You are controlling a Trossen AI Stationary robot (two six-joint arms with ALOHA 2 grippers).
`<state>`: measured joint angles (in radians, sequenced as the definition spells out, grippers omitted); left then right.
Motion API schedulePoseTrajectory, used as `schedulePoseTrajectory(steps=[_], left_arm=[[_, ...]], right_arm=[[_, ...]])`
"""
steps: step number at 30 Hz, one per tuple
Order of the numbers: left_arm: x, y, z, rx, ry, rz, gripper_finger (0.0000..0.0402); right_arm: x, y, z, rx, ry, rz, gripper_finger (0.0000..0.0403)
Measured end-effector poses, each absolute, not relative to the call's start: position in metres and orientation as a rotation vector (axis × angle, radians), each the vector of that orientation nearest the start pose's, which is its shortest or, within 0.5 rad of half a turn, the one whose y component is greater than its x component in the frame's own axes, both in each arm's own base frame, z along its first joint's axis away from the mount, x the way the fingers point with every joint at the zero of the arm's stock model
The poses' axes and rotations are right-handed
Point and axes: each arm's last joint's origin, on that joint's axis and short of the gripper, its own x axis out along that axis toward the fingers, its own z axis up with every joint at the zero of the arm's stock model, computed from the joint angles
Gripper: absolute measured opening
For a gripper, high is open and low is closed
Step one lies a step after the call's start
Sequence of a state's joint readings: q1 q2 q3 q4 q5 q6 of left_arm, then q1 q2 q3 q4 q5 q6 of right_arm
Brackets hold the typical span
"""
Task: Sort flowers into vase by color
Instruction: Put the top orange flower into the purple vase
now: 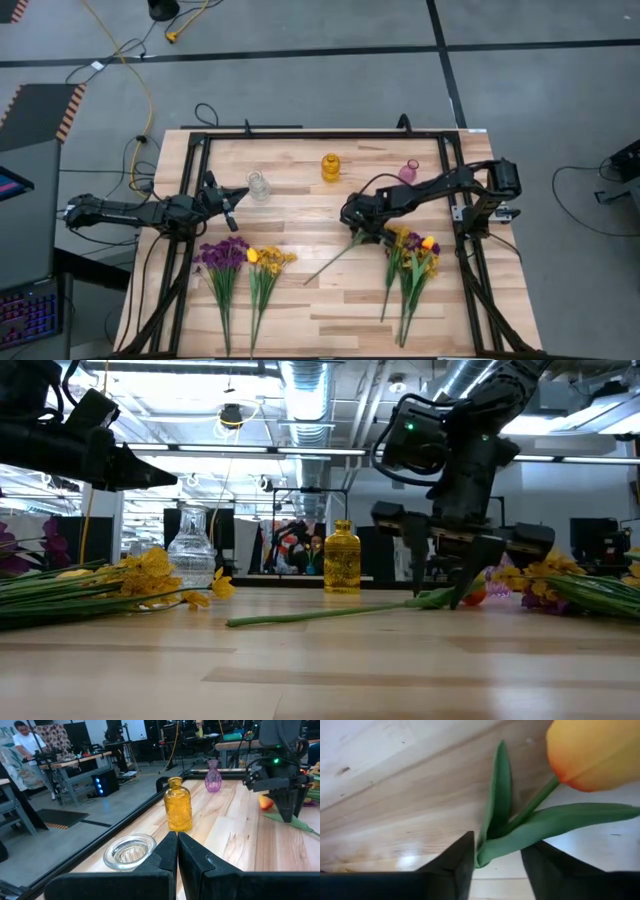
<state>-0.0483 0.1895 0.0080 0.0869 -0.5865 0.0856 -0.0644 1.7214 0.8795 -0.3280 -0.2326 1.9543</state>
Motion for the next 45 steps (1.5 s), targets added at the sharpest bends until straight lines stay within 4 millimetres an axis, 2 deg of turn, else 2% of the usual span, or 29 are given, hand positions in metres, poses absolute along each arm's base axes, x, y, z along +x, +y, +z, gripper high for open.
schedulePoseTrajectory(steps=[6,12,16,22,25,28,34,45], left_arm=[[0.105,0.011,0.159,0.113,0.114,0.532,0.0000],[0.105,0.011,0.159,0.113,0.114,0.532,0.0000],[0.105,0.011,0.159,0.114,0.114,0.532,0.0000],[0.105,0.011,0.159,0.113,0.114,0.532,0.0000],[0.105,0.011,0.159,0.114,0.114,0.533,0.0000],[0.105,0.011,0.159,0.113,0.114,0.533,0.0000],[0.105,0.011,0.159,0.113,0.114,0.534,0.0000],[0.105,0.011,0.159,0.114,0.114,0.534,0.0000]], right_arm=[[0.304,-0.009,0.133,1.802,0.926,-1.044,0.0101],[0.305,-0.006,0.133,1.670,0.937,-0.979,0.0049],[0.305,-0.002,0.133,1.546,0.960,-0.910,0.0033],[0.307,0.007,0.136,1.365,0.954,-0.806,0.0038],[0.306,0.010,0.143,1.259,0.920,-0.770,0.0037],[0.303,0.012,0.160,1.189,0.854,-0.737,0.0034],[0.287,0.007,0.210,1.042,0.673,-0.653,0.0036],[0.223,-0.002,0.300,0.664,0.345,-0.565,0.0037]])
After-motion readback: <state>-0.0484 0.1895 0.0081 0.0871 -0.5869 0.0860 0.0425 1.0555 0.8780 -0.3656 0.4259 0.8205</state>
